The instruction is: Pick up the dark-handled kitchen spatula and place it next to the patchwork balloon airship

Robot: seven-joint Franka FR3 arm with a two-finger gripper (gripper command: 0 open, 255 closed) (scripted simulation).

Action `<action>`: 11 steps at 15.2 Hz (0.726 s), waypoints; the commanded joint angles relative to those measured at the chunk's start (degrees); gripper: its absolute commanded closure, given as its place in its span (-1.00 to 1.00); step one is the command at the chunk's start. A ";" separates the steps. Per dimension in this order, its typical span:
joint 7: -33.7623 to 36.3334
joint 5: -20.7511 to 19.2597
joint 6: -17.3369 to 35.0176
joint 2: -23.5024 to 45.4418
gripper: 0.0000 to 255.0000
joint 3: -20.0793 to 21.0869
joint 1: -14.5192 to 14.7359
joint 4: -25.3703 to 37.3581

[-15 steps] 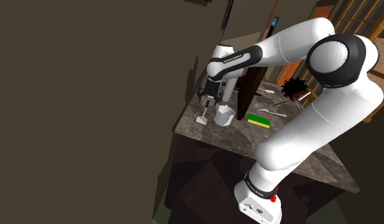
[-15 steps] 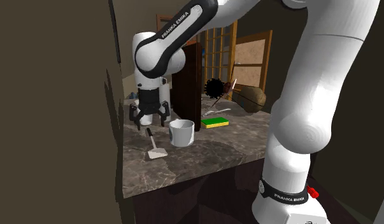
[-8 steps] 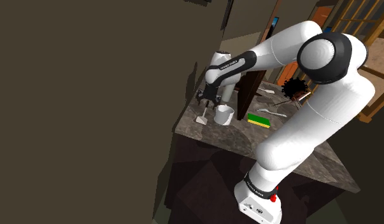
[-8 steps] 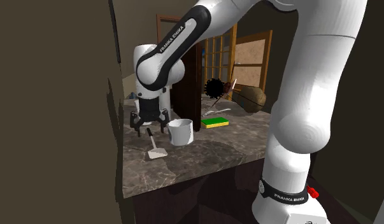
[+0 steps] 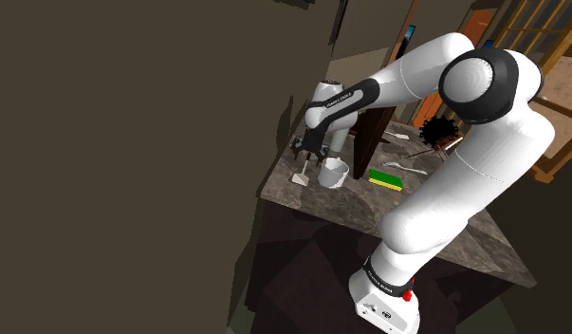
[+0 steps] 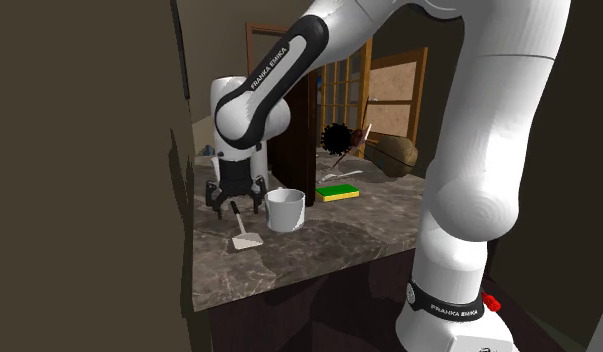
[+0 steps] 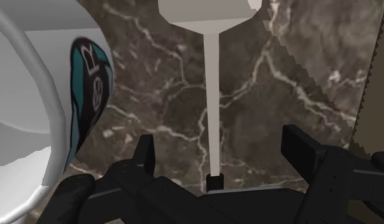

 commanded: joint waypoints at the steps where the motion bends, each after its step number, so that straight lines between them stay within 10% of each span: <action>1: -0.02 0.02 -0.03 0.08 1.00 -0.02 -0.02 -0.11; 11: -0.14 0.11 -0.89 -0.58 1.00 -0.04 -0.01 0.11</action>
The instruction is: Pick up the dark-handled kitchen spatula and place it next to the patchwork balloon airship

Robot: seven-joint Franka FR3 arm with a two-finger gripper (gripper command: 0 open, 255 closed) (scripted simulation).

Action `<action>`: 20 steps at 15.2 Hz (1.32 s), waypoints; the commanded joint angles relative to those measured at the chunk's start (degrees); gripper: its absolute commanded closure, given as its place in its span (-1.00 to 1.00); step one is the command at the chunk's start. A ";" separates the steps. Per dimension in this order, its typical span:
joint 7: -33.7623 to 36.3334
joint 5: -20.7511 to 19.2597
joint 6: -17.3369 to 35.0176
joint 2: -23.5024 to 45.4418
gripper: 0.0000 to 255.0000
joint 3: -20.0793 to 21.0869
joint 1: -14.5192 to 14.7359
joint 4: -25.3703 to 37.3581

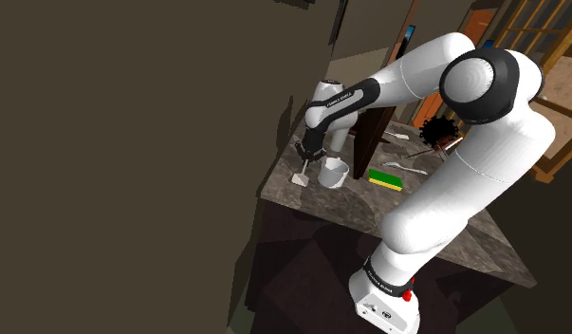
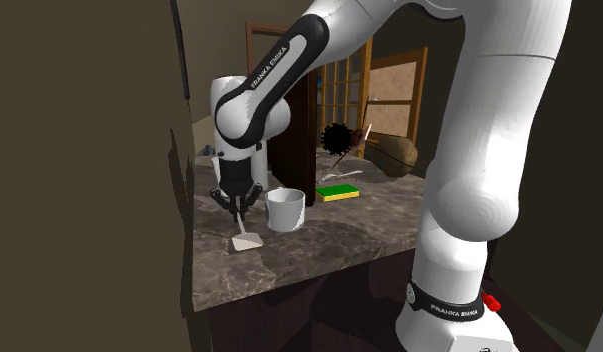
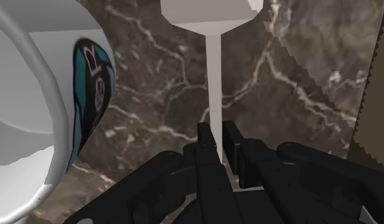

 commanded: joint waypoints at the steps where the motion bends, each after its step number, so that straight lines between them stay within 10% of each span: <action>1: -0.17 0.14 -1.27 -0.92 1.00 -0.02 0.01 0.36; 20: -1.34 1.13 -16.72 -8.40 1.00 -0.14 0.22 8.36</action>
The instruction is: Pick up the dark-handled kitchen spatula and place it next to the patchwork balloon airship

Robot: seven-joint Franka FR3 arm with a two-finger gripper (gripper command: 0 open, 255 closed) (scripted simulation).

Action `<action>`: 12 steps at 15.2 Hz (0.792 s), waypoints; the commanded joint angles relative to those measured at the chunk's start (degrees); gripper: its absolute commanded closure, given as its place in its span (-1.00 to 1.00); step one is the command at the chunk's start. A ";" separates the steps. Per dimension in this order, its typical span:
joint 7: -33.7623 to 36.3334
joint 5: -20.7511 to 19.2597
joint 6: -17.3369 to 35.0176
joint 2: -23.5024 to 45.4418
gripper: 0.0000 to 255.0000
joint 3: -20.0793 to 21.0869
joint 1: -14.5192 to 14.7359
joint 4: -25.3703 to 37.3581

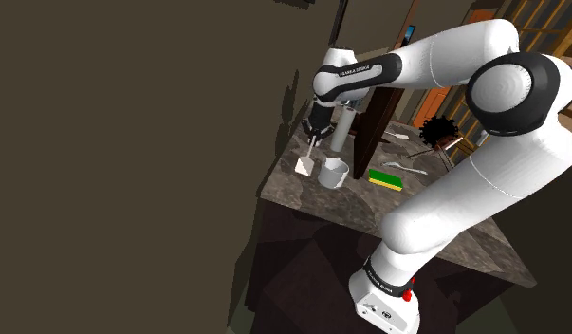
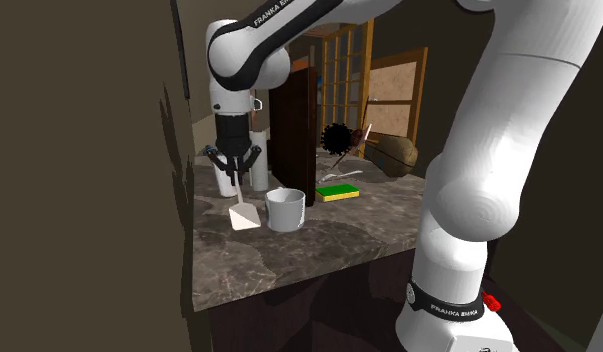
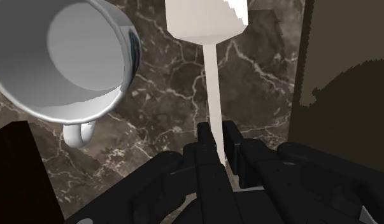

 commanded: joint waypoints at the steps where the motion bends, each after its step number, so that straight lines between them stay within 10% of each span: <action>1: -0.09 0.06 -1.81 -0.48 1.00 -0.01 0.01 1.31; 12: -0.53 0.30 -10.44 -2.42 1.00 -0.06 0.05 8.01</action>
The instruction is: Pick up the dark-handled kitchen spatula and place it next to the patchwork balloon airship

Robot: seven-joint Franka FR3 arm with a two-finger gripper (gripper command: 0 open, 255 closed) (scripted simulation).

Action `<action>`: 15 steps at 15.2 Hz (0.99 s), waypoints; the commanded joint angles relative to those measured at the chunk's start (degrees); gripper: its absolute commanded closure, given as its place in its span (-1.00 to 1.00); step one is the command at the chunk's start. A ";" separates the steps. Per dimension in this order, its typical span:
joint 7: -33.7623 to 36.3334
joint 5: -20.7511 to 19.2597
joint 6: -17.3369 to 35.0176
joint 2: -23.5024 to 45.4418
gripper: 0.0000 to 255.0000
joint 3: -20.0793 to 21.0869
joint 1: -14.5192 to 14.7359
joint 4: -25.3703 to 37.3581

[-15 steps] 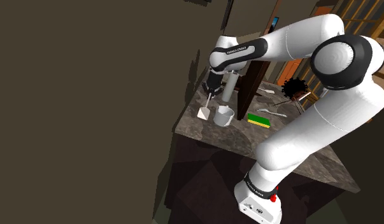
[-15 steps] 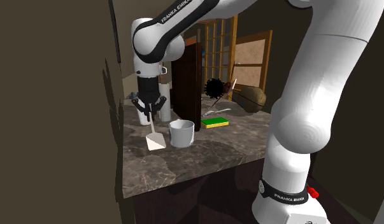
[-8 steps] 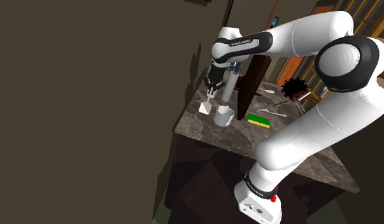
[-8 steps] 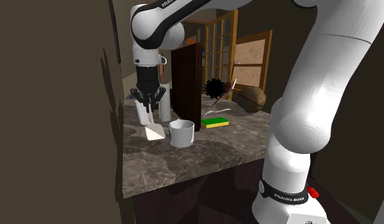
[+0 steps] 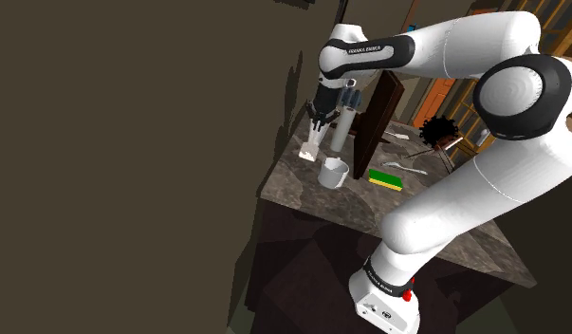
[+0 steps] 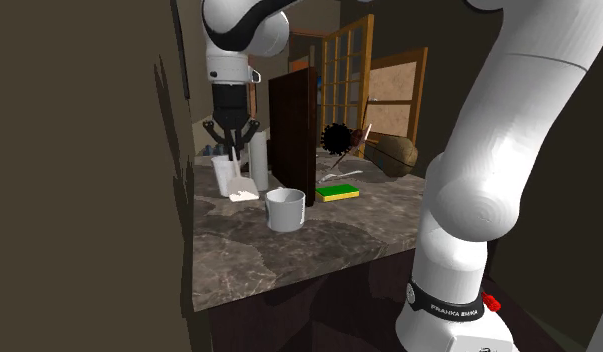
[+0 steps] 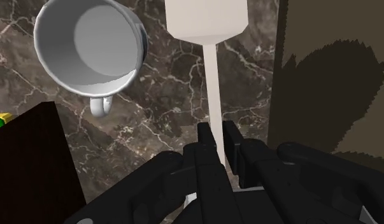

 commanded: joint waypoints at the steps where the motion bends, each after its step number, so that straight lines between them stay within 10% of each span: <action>1: 0.00 0.05 -1.61 -0.30 1.00 0.04 0.04 1.28; 15: -0.43 0.16 -12.40 -0.37 1.00 0.03 0.02 12.02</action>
